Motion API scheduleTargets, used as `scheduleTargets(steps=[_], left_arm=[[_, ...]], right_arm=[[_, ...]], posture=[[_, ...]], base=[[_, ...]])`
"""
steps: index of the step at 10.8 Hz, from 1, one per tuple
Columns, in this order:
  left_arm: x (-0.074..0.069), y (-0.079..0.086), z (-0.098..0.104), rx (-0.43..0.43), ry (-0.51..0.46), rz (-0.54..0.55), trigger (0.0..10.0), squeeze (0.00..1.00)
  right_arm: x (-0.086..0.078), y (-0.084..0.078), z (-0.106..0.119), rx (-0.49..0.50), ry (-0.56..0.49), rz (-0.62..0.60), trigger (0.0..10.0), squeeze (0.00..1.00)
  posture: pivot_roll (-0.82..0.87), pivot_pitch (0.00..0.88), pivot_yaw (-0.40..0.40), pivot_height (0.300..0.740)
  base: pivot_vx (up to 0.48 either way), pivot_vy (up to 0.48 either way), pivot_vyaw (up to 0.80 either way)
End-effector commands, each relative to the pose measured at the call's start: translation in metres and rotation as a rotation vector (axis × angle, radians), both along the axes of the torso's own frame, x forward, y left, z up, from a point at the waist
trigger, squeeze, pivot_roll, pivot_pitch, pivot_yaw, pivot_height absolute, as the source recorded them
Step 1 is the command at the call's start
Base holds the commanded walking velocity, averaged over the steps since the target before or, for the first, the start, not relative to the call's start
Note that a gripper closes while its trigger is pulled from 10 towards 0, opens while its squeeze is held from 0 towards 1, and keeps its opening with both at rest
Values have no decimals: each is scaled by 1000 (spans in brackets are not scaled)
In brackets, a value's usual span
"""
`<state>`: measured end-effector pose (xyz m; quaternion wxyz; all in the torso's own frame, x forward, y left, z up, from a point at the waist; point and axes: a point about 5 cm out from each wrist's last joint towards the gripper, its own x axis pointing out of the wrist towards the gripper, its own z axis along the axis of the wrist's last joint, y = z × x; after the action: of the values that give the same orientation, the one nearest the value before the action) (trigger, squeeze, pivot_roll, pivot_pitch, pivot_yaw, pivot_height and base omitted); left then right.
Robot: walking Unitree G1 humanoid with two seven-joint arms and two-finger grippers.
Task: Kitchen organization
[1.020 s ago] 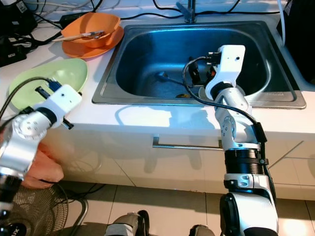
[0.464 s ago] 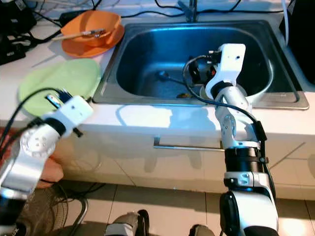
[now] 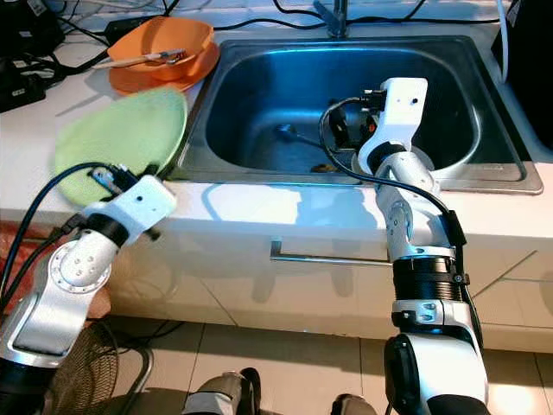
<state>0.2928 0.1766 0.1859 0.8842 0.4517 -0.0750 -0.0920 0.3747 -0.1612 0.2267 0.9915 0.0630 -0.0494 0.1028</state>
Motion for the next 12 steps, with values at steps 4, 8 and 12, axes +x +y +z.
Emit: scheduleTargets(steps=[4,8,12], left_arm=[[2,-23,10,27,-111,-117,0,0],[1,-53,-1,58,-185,-262,0,0],[5,-57,-3,49,-222,-285,0,0]], right_arm=[[1,2,-1,26,17,12,10000,522],[0,14,-14,201,181,222,10000,0],[-2,7,0,408,230,392,10000,0]], posture=[[170,139,87,740],[149,143,82,740],[145,151,80,740]], base=[[0,0,0],[0,0,0],[0,0,0]])
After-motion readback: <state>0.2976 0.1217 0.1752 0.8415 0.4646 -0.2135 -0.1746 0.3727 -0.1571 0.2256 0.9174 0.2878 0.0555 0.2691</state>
